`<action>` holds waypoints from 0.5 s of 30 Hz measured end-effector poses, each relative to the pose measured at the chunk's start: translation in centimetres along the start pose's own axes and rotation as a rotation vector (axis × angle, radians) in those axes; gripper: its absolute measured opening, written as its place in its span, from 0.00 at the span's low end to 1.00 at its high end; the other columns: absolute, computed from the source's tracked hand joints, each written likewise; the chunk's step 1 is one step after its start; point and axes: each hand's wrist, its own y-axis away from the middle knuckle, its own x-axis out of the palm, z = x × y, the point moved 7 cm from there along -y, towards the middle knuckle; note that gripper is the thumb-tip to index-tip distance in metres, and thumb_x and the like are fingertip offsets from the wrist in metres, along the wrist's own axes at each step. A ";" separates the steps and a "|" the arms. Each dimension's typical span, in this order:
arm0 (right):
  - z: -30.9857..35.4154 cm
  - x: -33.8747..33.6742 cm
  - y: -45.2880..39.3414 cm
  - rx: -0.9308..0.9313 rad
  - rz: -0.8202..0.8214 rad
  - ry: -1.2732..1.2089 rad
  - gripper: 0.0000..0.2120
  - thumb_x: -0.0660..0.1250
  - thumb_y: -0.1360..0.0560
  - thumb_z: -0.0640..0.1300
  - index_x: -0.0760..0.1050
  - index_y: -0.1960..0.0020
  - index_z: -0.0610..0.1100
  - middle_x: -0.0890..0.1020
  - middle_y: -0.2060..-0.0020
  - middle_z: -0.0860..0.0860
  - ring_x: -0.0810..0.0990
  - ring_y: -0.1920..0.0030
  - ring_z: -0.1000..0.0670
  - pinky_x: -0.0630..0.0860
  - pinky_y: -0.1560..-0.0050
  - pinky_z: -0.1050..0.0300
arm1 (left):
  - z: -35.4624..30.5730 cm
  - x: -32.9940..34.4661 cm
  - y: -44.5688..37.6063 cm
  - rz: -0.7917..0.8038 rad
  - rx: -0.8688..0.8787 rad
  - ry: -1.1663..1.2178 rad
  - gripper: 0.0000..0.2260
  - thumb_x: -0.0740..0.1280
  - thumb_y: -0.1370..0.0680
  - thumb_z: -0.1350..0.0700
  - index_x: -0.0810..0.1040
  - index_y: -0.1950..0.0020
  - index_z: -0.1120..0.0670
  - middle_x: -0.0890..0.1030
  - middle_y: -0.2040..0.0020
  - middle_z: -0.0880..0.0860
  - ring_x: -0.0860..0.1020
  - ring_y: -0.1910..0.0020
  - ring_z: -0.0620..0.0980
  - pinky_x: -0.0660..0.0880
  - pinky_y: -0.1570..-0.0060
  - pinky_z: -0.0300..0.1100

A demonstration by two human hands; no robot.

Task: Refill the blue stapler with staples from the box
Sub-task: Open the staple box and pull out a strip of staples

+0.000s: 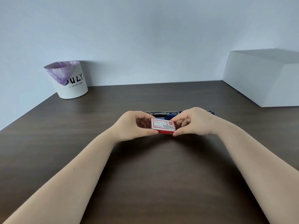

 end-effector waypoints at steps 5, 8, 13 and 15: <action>-0.3 -0.1 0.0 0.023 -0.014 -0.058 0.18 0.77 0.35 0.46 0.82 0.45 0.50 0.86 0.54 0.51 0.82 0.64 0.56 0.78 0.57 0.65 | 0.0 -0.4 0.2 0.009 -0.021 0.027 0.12 0.77 0.35 0.54 0.82 0.56 0.41 0.86 0.54 0.53 0.83 0.53 0.56 0.79 0.46 0.54; -0.4 -0.2 0.0 0.032 -0.023 -0.083 0.19 0.77 0.35 0.46 0.82 0.45 0.48 0.86 0.55 0.52 0.83 0.66 0.56 0.76 0.61 0.68 | 0.3 -0.5 0.1 0.022 -0.030 0.037 0.13 0.77 0.35 0.55 0.82 0.53 0.44 0.86 0.53 0.53 0.83 0.53 0.54 0.79 0.45 0.52; -0.3 -0.5 0.2 0.029 -0.030 -0.103 0.16 0.77 0.35 0.45 0.82 0.47 0.50 0.86 0.56 0.52 0.84 0.64 0.52 0.79 0.59 0.64 | 1.2 -1.5 0.2 0.013 -0.054 0.080 0.14 0.77 0.34 0.58 0.83 0.50 0.49 0.86 0.52 0.54 0.83 0.51 0.55 0.79 0.44 0.49; -0.5 -0.7 0.2 0.036 -0.049 -0.099 0.16 0.77 0.35 0.45 0.81 0.48 0.49 0.86 0.57 0.50 0.83 0.64 0.53 0.79 0.57 0.61 | 1.4 -2.0 0.2 -0.005 -0.046 0.081 0.14 0.77 0.34 0.59 0.82 0.50 0.50 0.86 0.52 0.55 0.83 0.55 0.52 0.80 0.47 0.46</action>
